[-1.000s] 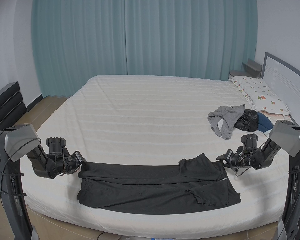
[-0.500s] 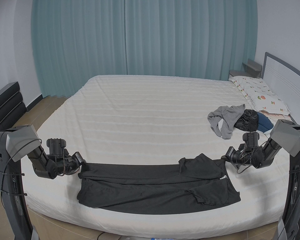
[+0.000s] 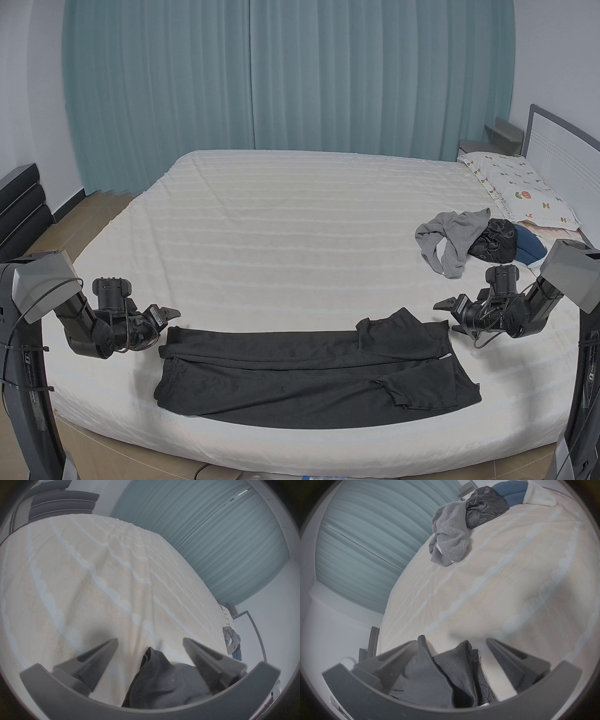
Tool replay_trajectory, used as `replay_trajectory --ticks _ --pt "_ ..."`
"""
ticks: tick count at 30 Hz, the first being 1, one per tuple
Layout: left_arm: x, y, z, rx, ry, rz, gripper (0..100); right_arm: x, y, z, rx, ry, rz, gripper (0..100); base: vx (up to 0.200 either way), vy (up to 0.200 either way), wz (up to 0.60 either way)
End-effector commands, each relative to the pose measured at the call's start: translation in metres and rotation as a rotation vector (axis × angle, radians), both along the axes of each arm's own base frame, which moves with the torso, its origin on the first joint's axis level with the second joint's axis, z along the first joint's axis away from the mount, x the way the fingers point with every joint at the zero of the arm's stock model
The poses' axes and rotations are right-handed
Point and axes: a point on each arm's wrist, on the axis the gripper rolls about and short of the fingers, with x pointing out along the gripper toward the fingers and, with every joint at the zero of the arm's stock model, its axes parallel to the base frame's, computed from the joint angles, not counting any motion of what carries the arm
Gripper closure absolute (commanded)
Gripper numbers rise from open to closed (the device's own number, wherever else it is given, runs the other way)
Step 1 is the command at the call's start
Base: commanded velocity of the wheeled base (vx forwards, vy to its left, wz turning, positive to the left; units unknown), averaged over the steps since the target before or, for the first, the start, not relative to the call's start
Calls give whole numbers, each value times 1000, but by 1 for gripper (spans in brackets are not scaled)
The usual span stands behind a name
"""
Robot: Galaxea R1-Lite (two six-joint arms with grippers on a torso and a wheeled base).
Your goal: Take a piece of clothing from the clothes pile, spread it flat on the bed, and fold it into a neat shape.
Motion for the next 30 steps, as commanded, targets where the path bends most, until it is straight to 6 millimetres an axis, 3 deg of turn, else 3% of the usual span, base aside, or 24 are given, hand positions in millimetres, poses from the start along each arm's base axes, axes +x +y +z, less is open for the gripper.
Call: replay_trajectory --ticks 1,10,16,20,25,30 --pt "-1 6 3 -3 -5 13 0 -3 -2 8 11 -10 -12 0 0 0 0" --pt "-30 11 35 -79 -21 46 0 -24 -2 41 70 -24 -52 0 -22 0 0" --pt "-51 8 29 -82 42 43 0 -28 3 55 56 -51 -40 0 -200 0 0" --pt "-62 7 22 -87 58 46 0 -42 8 68 58 -54 -30 0 -200 0 0" --pt "-64 3 19 -82 45 40 0 -65 13 63 69 -4 -16 0 -80 0 0" --pt "-62 -7 18 -71 51 10 0 -67 13 48 71 50 -14 0 0 0 0"
